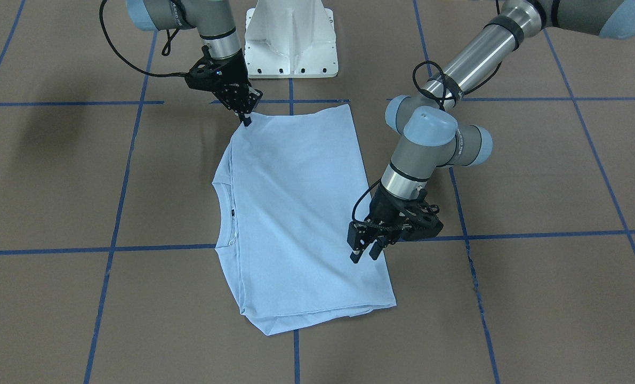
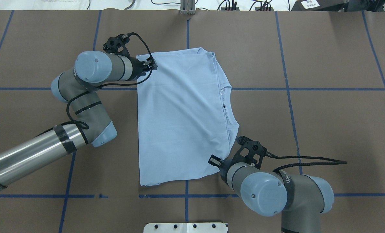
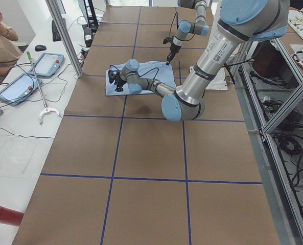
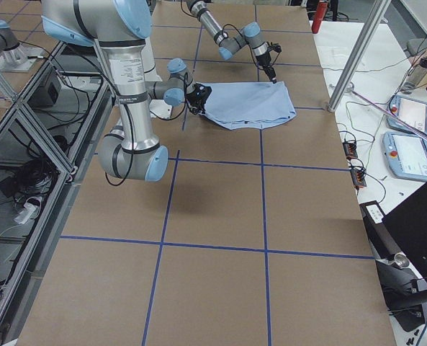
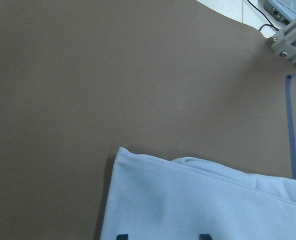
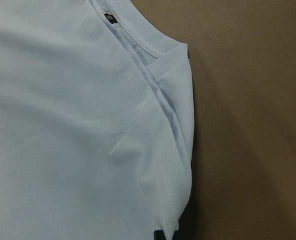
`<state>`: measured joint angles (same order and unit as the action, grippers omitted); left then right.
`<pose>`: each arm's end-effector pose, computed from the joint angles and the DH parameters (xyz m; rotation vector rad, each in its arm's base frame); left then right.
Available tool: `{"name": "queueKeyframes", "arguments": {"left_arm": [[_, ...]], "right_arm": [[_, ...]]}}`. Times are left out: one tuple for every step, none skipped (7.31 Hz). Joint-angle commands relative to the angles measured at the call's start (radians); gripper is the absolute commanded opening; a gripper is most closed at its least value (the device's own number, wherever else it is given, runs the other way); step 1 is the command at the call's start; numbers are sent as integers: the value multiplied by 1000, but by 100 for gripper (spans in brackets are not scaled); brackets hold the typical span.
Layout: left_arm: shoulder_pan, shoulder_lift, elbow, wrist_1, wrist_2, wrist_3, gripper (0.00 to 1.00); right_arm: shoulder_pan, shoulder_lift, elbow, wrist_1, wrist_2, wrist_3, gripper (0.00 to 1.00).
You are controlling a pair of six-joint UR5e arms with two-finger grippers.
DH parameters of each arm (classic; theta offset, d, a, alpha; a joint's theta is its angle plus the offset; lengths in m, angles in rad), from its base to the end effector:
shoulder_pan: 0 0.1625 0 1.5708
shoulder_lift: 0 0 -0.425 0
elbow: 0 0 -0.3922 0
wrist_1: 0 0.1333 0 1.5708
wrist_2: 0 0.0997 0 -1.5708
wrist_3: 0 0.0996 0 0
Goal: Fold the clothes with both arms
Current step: 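Move the left gripper from the far corner down to the near corner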
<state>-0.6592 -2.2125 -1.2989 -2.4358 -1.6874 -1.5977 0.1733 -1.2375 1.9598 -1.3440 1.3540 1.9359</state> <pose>0.5154 -0.5533 0.2997 0.2909 1.2198 -0.5234 -0.5352 -0.2508 0.2804 0.1106 -0.9756 0.5981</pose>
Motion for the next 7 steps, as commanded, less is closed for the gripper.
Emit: {"name": "queueKeyframes", "arguments": {"left_arm": [[94, 109, -224, 4, -26, -204, 57], [152, 166, -311, 9, -17, -253, 62], [192, 218, -410, 18, 1, -272, 66], [237, 250, -463, 53, 6, -306, 67], [260, 251, -494, 104, 46, -312, 67], [276, 266, -538, 223, 57, -312, 67], [283, 266, -586, 309, 55, -312, 67]], "right_arm": [[-6, -13, 14, -3, -6, 72, 0], [-11, -20, 16, -3, -3, 74, 0], [-11, -22, 22, -1, -1, 74, 0], [-12, -20, 22, 0, -1, 78, 0], [-11, -22, 25, -1, -1, 78, 0], [-9, -25, 40, -3, 0, 78, 0], [-9, -25, 42, -3, 0, 78, 0]]}}
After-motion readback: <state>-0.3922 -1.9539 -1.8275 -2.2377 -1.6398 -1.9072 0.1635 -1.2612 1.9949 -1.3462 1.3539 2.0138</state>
